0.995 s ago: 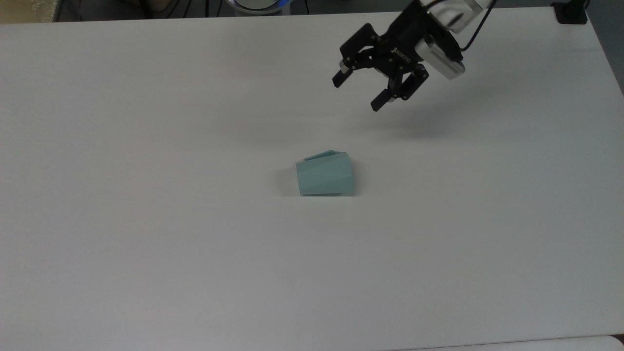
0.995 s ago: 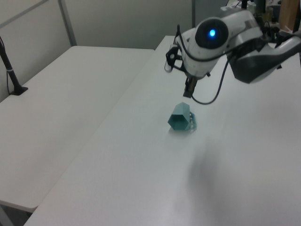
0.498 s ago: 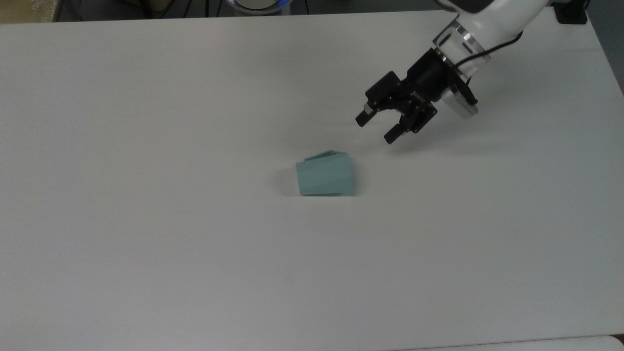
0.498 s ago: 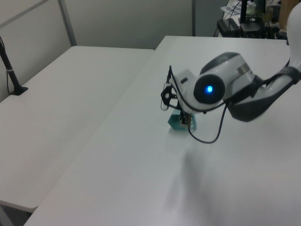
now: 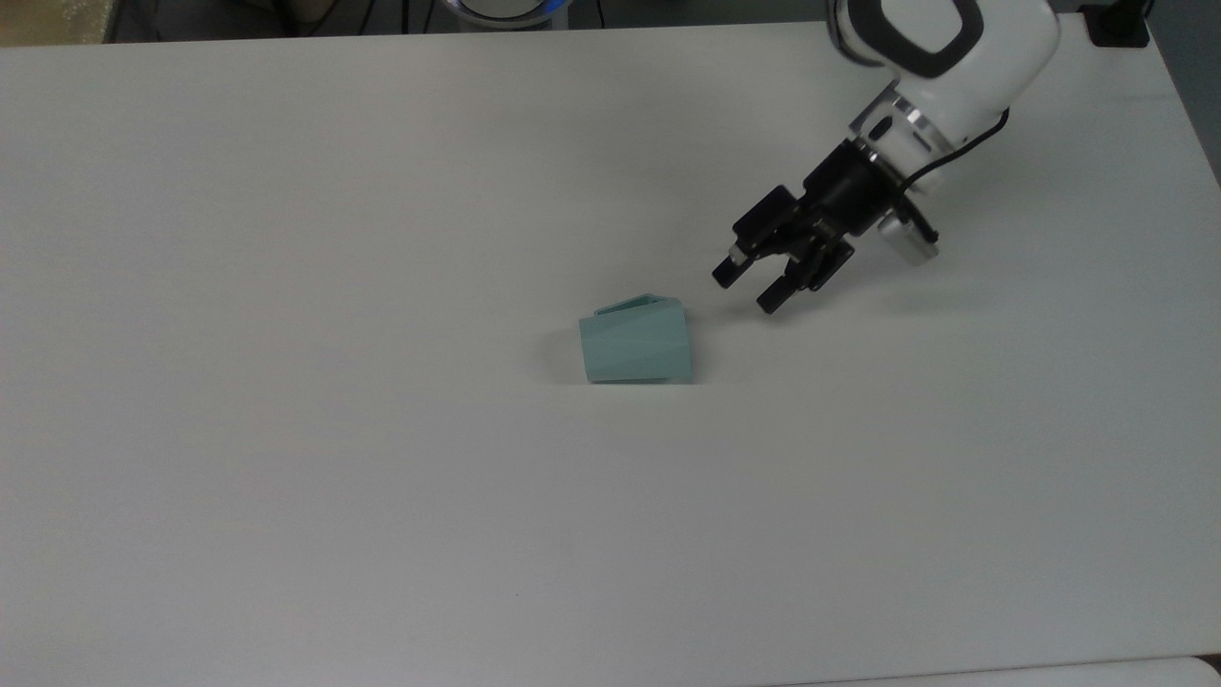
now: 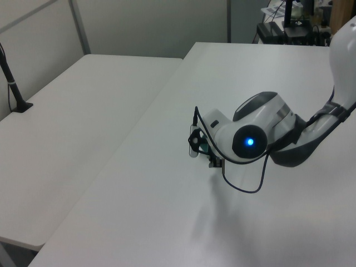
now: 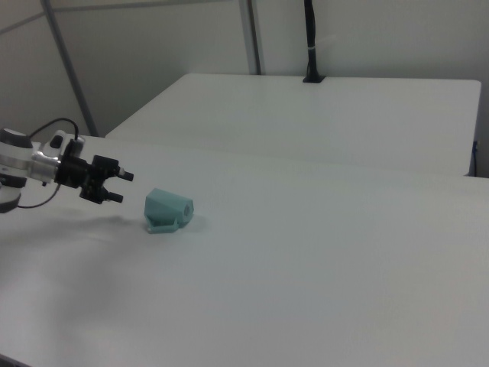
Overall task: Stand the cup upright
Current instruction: 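Move the open gripper down toward the teal cup lying on its side, then close the gripper on the cup's rim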
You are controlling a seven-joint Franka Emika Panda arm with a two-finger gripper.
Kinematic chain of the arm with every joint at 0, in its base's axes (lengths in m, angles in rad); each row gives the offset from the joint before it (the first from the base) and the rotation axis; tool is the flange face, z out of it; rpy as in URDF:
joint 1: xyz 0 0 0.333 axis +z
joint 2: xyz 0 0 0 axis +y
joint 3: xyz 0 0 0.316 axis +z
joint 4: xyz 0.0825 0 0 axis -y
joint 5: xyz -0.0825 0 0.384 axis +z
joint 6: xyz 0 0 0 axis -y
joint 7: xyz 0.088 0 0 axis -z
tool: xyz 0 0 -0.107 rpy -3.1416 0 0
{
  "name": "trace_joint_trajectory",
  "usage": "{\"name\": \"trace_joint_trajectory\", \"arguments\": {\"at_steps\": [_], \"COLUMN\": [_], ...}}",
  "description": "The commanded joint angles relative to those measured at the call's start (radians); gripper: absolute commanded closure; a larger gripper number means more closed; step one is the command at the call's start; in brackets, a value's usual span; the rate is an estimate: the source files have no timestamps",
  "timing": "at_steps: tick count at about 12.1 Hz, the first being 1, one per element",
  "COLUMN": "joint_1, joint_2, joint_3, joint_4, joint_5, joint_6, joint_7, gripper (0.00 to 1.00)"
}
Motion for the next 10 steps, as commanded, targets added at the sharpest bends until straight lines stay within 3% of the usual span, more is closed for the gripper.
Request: {"name": "trace_joint_trajectory", "arguments": {"at_steps": [1, 3, 6, 10], "joint_1": [-0.041, -0.068, -0.09, -0.1], "joint_2": [0.042, 0.042, 0.044, 0.059], "joint_3": [0.011, 0.011, 0.004, 0.001], "joint_4": [0.025, 0.02, 0.014, -0.018], "joint_5": [-0.05, -0.115, -0.158, -0.167], "joint_6": [0.023, 0.023, 0.021, -0.009], "joint_7": [0.008, 0.007, 0.004, 0.007], "gripper": [0.0, 0.0, 0.0, 0.03]}}
